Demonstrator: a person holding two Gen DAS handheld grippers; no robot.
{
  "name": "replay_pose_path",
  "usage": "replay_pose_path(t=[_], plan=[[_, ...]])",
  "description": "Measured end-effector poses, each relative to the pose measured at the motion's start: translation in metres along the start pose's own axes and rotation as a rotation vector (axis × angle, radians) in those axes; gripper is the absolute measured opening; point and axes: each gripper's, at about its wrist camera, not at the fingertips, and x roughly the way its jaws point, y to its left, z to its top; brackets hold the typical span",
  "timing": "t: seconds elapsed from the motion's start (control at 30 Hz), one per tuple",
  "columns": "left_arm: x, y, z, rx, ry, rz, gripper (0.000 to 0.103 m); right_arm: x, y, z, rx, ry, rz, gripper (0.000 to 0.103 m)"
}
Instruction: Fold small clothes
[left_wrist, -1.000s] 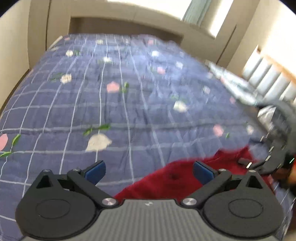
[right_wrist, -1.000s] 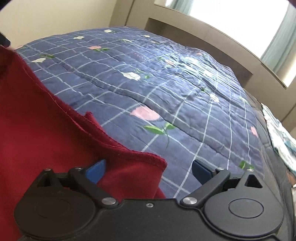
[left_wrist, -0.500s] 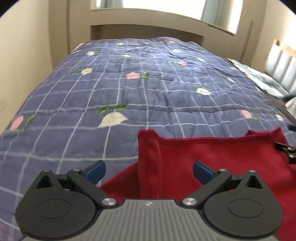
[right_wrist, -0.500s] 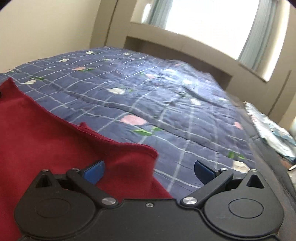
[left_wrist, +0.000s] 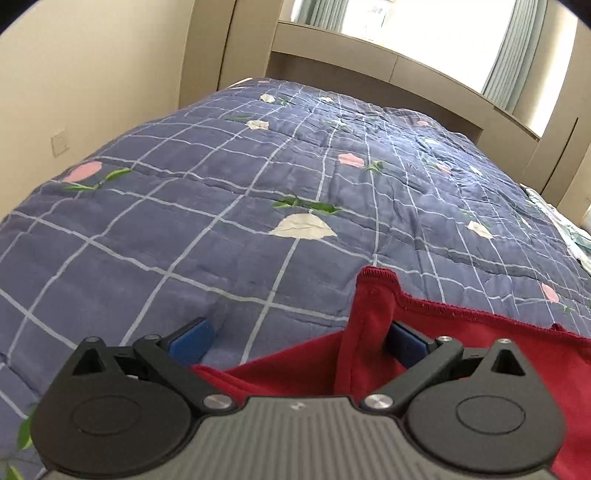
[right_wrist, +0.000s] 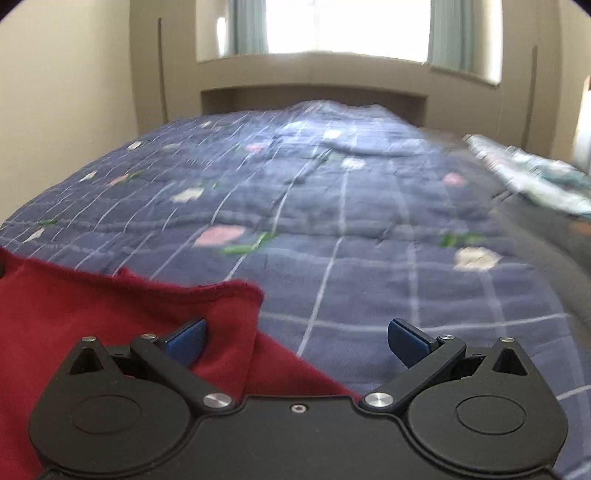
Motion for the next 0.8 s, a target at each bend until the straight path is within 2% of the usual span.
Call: replay_pose_path(t=[0.07,0.13,0.2,0.3,0.37,0.53,0.73,0.8], plan=[[-0.013,0.002,0.002,-0.021,-0.016,-0.003,0.103,-0.026,0.013,0.002,-0.052,-0.077,-0.041,0.102],[-0.028,0.004,0.002,-0.049,-0.047,-0.031,0.103,-0.048,0.025,0.003,-0.110,-0.104,-0.017,0.102],[-0.045,0.010,0.000,-0.068,-0.071,-0.068,0.103,-0.069,0.039,0.000,-0.146,-0.105,0.016,0.102],[-0.067,0.020,-0.008,-0.106,-0.081,-0.020,0.103,-0.092,0.061,-0.013,-0.172,-0.081,0.041,0.102],[-0.086,0.029,-0.021,-0.132,-0.093,0.002,0.103,-0.103,0.077,-0.024,-0.170,-0.060,0.055,0.102],[-0.124,0.049,-0.062,-0.170,-0.130,0.015,0.103,-0.132,0.117,-0.053,-0.120,-0.080,0.115,0.102],[-0.128,0.073,-0.097,-0.250,-0.089,-0.023,0.103,-0.137,0.159,-0.071,-0.081,-0.081,0.121,0.102],[-0.133,0.076,-0.108,-0.232,-0.136,-0.042,0.103,-0.133,0.170,-0.079,-0.097,-0.069,0.104,0.102]])
